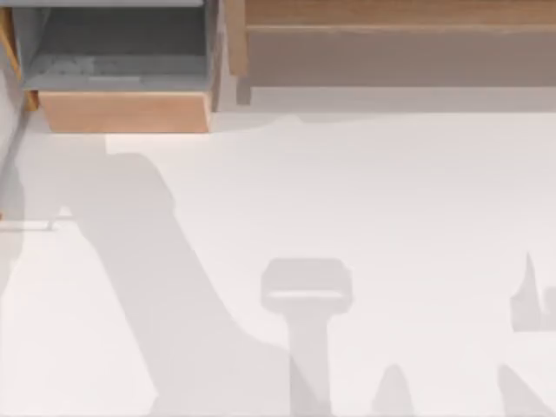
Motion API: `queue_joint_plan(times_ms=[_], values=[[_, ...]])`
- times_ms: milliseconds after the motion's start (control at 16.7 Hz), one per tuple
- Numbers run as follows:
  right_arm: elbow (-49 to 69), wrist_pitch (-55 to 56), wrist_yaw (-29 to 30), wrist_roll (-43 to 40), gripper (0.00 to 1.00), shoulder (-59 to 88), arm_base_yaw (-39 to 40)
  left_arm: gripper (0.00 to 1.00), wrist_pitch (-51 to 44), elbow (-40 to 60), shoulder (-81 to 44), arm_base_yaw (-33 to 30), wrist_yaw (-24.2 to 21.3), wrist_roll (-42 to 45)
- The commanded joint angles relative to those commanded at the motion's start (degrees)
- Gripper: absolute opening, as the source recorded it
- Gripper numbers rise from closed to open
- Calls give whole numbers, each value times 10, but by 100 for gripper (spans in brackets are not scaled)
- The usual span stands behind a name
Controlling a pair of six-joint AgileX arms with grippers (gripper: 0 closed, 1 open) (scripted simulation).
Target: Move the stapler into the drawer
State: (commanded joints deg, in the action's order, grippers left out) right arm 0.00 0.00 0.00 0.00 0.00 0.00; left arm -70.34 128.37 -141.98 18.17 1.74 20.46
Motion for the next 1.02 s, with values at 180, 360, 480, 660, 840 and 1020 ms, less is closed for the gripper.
queue_joint_plan(times_ms=[180,360,480,660,840,1020], values=[[0,0,0,0,100,0,0,0,-13,2,-3,1,-5,0],[0,0,0,0,100,0,0,0,-13,2,-3,1,-5,0],[0,0,0,0,100,0,0,0,-11,1,-3,-2,-4,0],[0,0,0,0,100,0,0,0,14,-7,0,3,-10,-6],[0,0,0,0,100,0,0,0,28,-10,0,7,-14,-1],[0,0,0,0,100,0,0,0,27,-9,-3,6,-9,5]])
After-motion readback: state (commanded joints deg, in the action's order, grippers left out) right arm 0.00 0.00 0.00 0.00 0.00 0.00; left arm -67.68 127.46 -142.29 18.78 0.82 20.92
